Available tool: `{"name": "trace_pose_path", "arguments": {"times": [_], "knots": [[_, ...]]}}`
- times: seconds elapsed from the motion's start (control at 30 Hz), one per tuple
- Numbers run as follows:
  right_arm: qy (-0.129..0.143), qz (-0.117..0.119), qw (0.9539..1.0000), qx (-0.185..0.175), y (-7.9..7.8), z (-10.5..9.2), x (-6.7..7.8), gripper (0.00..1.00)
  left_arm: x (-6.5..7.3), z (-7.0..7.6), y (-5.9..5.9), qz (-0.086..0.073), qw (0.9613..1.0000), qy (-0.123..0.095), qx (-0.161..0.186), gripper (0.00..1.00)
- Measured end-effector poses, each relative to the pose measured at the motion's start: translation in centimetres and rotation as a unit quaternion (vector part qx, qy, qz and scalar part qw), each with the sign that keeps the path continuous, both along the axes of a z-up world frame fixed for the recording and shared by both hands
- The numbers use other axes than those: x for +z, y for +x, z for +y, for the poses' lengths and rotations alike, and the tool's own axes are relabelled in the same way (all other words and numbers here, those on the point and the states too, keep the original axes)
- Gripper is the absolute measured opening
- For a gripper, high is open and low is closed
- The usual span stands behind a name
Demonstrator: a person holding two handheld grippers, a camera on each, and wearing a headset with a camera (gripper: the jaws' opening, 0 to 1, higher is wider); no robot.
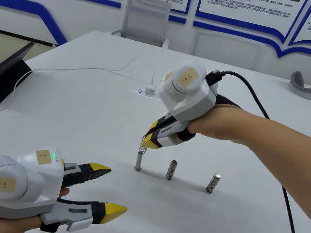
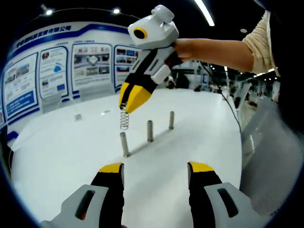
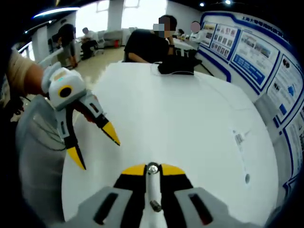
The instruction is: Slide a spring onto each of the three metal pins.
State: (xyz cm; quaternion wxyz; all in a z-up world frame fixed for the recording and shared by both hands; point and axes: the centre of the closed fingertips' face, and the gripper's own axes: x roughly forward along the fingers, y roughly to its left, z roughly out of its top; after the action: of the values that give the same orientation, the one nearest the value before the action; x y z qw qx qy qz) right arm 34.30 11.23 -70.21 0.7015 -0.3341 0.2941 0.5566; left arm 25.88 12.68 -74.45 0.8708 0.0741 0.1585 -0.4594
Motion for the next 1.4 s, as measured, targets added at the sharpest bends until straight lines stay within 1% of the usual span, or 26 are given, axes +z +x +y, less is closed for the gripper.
{"name": "trace_pose_path", "arguments": {"times": [0.47,0.83,1.0,1.23,1.4], "knots": [[-0.012,0.008,0.9999,-0.002,0.4,0.2,-1.3,0.12,-0.6,0.5,0.3,0.006,1.0000,-0.003,0.002,0.54],[-0.019,0.021,0.9996,-0.005,0.7,0.4,-2.5,0.12,-1.0,0.5,0.3,0.011,0.9999,-0.003,-0.001,0.53],[-0.024,0.027,0.9993,-0.007,0.8,0.5,-3.4,0.12,-1.1,0.5,0.3,0.013,0.9999,-0.003,-0.001,0.53],[-0.023,0.037,0.9989,-0.014,0.9,0.5,-4.5,0.12,-1.4,0.5,0.3,0.017,0.9999,-0.002,0.000,0.53],[-0.024,0.046,0.9986,-0.015,0.6,0.7,-5.2,0.12,-1.5,0.6,0.3,0.019,0.9998,-0.001,0.002,0.52]]}}
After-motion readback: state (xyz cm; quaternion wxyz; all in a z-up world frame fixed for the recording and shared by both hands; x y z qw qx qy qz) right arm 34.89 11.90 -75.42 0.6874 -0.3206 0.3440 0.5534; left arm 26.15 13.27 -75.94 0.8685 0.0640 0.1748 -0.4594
